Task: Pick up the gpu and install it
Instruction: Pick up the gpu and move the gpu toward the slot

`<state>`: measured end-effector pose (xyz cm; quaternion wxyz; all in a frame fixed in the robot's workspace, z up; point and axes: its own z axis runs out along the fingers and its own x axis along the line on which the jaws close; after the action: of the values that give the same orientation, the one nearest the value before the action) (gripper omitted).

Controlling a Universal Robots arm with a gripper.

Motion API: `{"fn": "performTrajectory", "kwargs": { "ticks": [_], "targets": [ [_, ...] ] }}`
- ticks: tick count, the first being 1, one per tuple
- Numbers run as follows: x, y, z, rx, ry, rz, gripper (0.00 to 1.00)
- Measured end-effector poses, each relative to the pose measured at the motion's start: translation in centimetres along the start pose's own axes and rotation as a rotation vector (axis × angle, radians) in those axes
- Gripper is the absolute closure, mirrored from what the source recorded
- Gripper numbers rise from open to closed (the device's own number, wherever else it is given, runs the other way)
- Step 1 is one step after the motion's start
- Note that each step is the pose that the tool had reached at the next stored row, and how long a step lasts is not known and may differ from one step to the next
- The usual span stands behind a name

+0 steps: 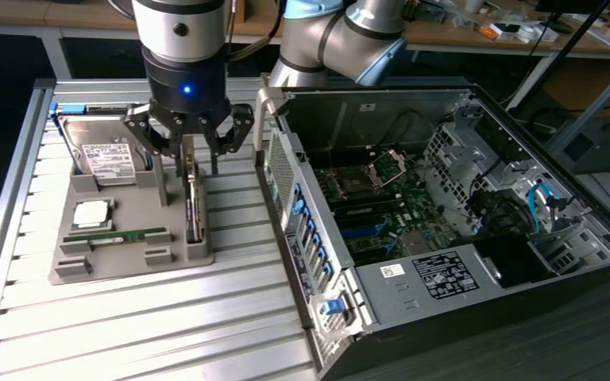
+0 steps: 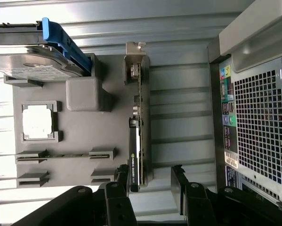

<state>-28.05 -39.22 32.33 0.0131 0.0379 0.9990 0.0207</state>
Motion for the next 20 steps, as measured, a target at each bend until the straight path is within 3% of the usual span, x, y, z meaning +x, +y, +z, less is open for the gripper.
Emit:
{"fn": "performTrajectory", "kwargs": {
  "ticks": [20],
  "targets": [
    [0.03, -0.03, 1.03, 0.0000, -0.0001, 0.000, 0.52]
  ]
}}
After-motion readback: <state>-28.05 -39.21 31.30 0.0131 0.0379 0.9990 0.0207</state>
